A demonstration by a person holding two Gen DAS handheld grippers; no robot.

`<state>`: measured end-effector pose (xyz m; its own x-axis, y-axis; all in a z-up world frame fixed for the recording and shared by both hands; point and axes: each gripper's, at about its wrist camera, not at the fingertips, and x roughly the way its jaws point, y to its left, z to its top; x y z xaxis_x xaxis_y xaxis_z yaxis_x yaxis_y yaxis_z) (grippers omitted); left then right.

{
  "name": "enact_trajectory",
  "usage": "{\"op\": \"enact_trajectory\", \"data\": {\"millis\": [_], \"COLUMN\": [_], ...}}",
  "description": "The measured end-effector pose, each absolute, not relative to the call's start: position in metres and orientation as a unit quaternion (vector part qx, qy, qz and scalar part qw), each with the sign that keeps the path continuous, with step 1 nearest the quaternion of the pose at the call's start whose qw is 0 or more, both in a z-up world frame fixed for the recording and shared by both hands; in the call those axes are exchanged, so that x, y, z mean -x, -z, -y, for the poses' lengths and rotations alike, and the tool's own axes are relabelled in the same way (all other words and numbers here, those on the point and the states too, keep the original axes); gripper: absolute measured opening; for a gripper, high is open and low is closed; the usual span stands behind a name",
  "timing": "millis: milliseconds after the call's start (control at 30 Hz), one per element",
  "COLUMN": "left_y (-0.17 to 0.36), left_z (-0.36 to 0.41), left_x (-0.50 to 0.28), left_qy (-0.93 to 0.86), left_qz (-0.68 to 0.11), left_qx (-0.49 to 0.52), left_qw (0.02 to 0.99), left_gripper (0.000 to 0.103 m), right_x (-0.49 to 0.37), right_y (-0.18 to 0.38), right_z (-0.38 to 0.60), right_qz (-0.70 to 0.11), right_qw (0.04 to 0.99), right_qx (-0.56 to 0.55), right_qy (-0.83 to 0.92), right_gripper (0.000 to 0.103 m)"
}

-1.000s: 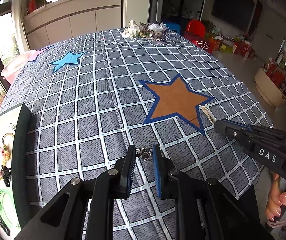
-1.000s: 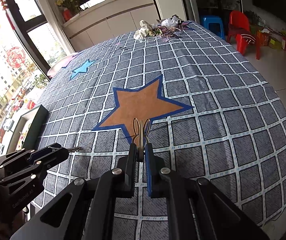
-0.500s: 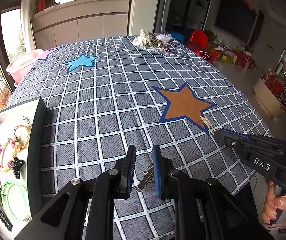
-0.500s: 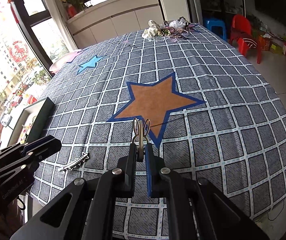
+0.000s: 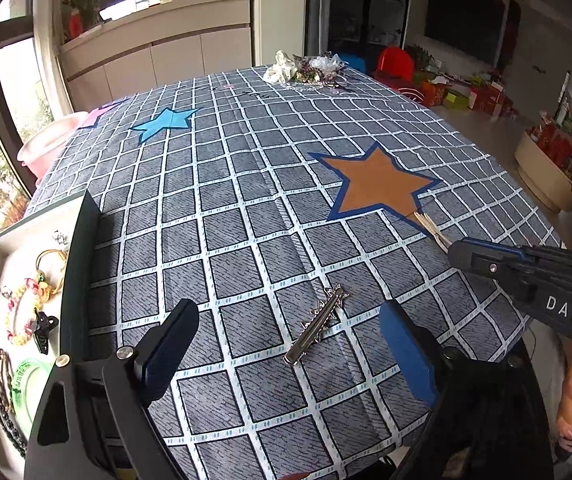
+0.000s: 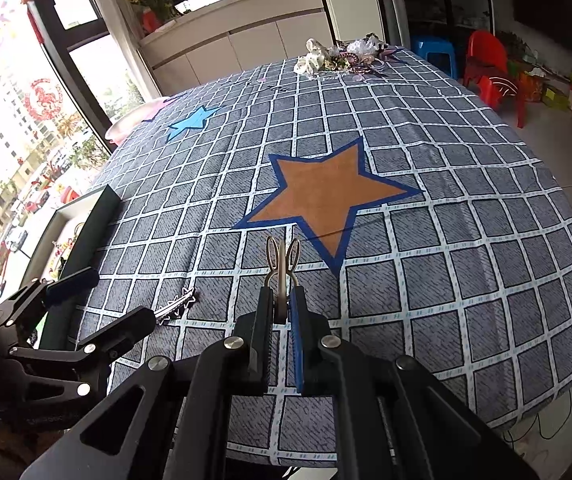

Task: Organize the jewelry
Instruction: 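Grasp the silver barrette with left tool while right holds bunny-ear clip, then carry both clips into the white tray and open both tools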

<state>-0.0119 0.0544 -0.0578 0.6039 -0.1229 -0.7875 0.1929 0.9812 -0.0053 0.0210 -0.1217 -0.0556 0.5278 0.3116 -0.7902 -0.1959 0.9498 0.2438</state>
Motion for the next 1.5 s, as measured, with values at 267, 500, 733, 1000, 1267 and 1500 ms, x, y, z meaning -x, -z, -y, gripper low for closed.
{"op": "enact_trajectory", "data": {"millis": [267, 500, 733, 1000, 1267, 1500], "left_y": [0.084, 0.081, 0.074, 0.053, 0.041, 0.029], "left_z": [-0.048, -0.048, -0.059, -0.070, -0.089, -0.122], "left_x": [-0.004, 0.001, 0.004, 0.009, 0.014, 0.021], "left_qy": [0.105, 0.133, 0.124, 0.114, 0.099, 0.069], "left_qz": [-0.477, -0.470, -0.467, -0.439, -0.425, -0.409], "left_qx": [-0.063, -0.061, -0.021, -0.009, 0.009, 0.025], "left_qw": [0.870, 0.871, 0.875, 0.891, 0.900, 0.910], "left_gripper": [0.069, 0.025, 0.025, 0.025, 0.025, 0.025], "right_x": [-0.017, -0.018, -0.019, -0.022, -0.024, -0.029], "right_y": [0.059, 0.058, 0.057, 0.054, 0.051, 0.047], "right_z": [0.128, 0.129, 0.124, 0.110, 0.088, 0.054], "right_qz": [-0.466, -0.466, -0.465, -0.467, -0.468, -0.470], "right_qw": [0.870, 0.869, 0.869, 0.868, 0.865, 0.859], "right_qx": [-0.074, -0.080, -0.078, -0.072, -0.056, -0.037], "right_qy": [-0.145, -0.144, -0.147, -0.155, -0.171, -0.199], "right_gripper": [0.009, 0.009, 0.009, 0.009, 0.009, 0.009]}}
